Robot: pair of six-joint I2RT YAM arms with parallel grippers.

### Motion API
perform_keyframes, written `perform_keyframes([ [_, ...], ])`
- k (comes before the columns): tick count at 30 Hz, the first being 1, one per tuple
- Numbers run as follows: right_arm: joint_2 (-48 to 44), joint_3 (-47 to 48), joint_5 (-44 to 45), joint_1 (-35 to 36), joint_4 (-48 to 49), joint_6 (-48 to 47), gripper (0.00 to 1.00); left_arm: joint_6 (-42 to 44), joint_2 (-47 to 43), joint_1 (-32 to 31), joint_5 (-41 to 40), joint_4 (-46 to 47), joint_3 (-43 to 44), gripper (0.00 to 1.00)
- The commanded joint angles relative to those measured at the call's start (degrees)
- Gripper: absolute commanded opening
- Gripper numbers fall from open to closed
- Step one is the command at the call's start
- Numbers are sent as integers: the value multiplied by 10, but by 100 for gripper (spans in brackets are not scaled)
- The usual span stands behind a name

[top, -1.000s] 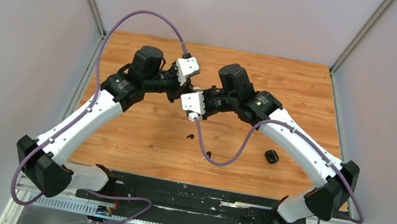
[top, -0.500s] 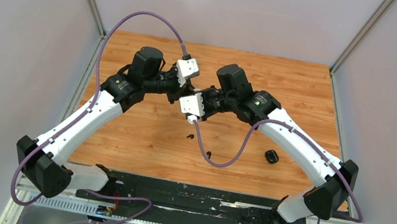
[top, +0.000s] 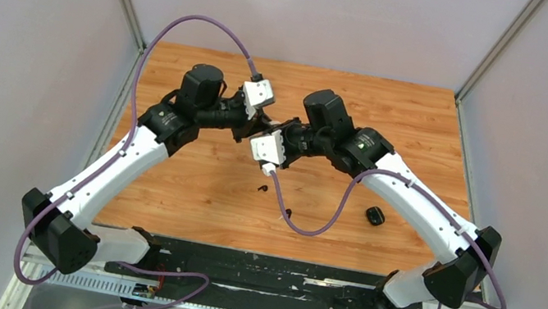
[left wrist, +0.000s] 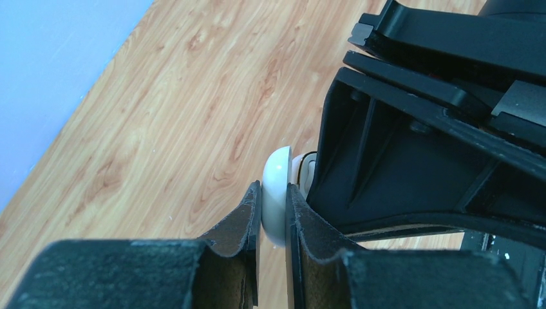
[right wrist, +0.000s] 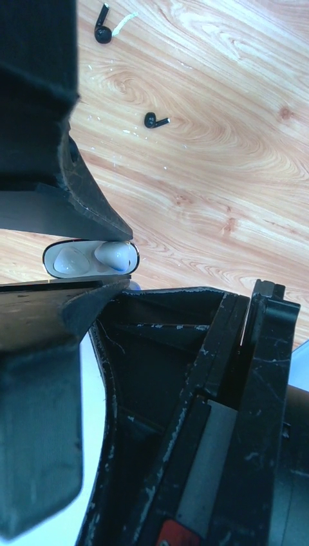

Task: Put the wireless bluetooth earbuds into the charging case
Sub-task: Place the earbud in the charging case.

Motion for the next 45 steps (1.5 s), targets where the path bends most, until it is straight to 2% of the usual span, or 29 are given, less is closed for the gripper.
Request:
perform_keyframes([
  [1, -17, -3, 37, -5, 49, -8, 30, -37, -29, -16, 75, 8, -8, 0],
  [8, -23, -7, 52, -5, 52, 17, 31, -42, -34, -16, 101, 21, -22, 0],
  [17, -32, -8, 67, -4, 59, 100, 39, -50, -40, -15, 96, 30, -34, 0],
  [45, -92, -49, 86, 18, 178, 133, 48, -62, -31, -16, 98, 24, -48, 0],
])
